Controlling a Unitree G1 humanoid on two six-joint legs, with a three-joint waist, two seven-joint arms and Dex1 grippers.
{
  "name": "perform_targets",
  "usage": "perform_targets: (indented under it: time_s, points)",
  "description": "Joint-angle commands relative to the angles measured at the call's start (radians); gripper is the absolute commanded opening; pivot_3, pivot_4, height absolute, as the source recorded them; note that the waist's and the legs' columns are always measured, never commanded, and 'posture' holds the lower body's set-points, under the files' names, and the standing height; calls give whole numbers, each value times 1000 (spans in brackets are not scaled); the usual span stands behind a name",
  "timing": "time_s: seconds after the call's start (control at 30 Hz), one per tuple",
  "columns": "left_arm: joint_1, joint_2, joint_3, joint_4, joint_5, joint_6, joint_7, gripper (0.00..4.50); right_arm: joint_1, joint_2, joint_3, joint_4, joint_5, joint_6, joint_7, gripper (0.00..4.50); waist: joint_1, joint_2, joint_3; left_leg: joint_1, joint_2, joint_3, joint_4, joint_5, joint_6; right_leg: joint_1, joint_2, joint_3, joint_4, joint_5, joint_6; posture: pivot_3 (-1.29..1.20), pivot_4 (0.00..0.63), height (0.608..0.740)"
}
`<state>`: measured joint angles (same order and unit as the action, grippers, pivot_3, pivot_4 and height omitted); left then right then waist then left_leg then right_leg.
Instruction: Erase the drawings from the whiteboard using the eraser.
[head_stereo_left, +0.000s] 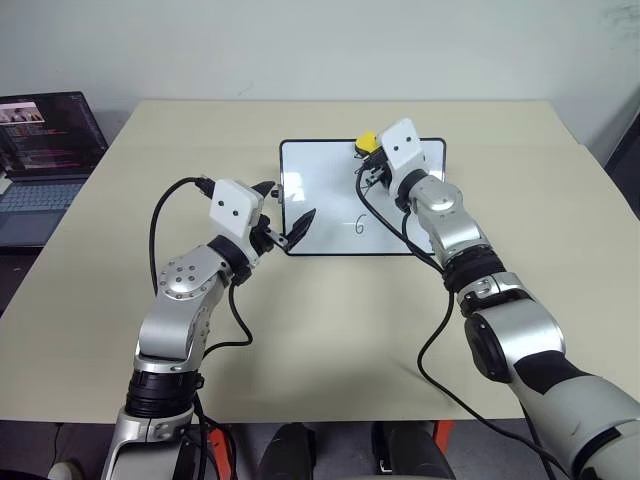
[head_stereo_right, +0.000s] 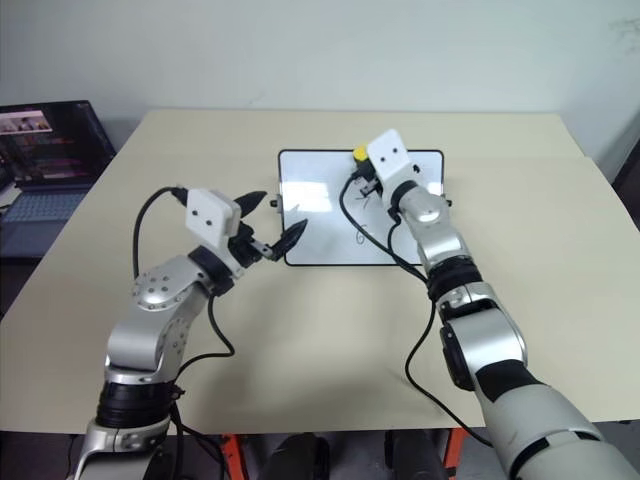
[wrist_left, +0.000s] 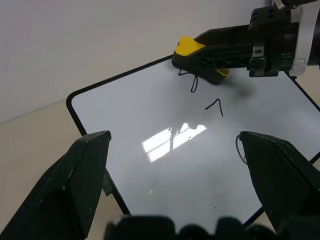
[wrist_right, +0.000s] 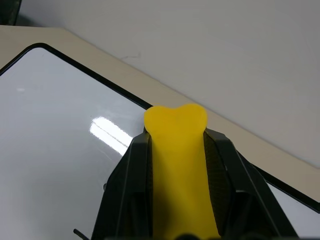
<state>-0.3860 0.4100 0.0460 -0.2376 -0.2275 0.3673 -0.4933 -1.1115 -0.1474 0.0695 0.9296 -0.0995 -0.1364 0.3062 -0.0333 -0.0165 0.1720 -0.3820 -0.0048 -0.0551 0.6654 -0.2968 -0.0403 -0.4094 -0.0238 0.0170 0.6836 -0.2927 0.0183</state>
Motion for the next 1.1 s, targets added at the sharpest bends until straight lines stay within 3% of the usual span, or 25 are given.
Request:
perform_targets:
  time_s: [0.03,0.5,1.1]
  points:
    - [-13,11,20,-27,-8,-15,0,4500,-2,27,18,-3,-3,4,22,1102,-3,0,0,0,0,0,0,0,0,0,0,0,0,0,0,0,150,740]
    - [17,19,32,-60,-7,-2,17,4500,56,90,59,-73,-3,30,60,1102,-15,0,0,1,0,1,1,0,0,0,0,1,3,0,0,0,150,740]
    - [-24,-8,1,-12,-8,-13,8,4500,77,4,-8,-419,58,235,70,1102,-15,0,0,1,0,1,1,-1,1,-1,0,1,5,0,0,0,150,740]
